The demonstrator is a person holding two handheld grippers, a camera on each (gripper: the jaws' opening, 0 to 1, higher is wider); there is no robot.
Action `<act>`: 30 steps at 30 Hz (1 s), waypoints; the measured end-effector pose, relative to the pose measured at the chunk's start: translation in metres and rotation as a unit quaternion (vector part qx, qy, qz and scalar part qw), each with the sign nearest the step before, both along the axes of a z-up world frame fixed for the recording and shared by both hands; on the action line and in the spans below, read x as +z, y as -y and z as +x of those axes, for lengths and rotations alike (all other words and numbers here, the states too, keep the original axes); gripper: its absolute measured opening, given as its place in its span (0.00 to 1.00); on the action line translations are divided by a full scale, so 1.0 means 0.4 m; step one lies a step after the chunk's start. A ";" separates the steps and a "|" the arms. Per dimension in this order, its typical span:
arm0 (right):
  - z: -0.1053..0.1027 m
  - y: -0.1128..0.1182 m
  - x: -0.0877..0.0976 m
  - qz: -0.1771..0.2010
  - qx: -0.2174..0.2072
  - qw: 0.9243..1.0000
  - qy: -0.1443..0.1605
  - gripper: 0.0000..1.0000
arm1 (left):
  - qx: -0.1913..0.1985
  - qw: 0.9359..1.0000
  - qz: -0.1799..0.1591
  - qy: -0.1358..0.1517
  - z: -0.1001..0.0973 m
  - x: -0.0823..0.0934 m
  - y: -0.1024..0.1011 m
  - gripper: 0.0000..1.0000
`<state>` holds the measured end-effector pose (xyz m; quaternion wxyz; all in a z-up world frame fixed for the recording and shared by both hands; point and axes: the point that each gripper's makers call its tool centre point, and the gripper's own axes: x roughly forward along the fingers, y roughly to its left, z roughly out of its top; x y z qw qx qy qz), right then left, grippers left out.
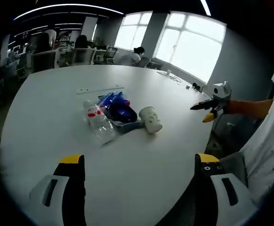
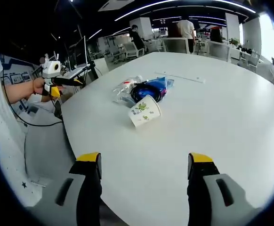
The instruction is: Arrange the tabletop items into an orderly group along one side of the table until the central work area is clear of visible clutter.
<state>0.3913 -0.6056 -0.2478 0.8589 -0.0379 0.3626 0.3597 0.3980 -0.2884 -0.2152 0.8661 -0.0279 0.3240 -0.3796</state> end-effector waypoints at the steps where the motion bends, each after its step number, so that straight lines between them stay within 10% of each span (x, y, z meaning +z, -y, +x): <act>1: 0.000 0.000 0.000 -0.001 0.001 1.000 0.000 0.74 | 0.000 1.000 -0.001 0.000 0.000 0.000 0.001 0.99; 30: 0.035 -0.028 0.027 -0.007 0.033 0.999 0.001 0.74 | 0.003 1.000 -0.011 0.003 0.001 0.018 0.009 0.99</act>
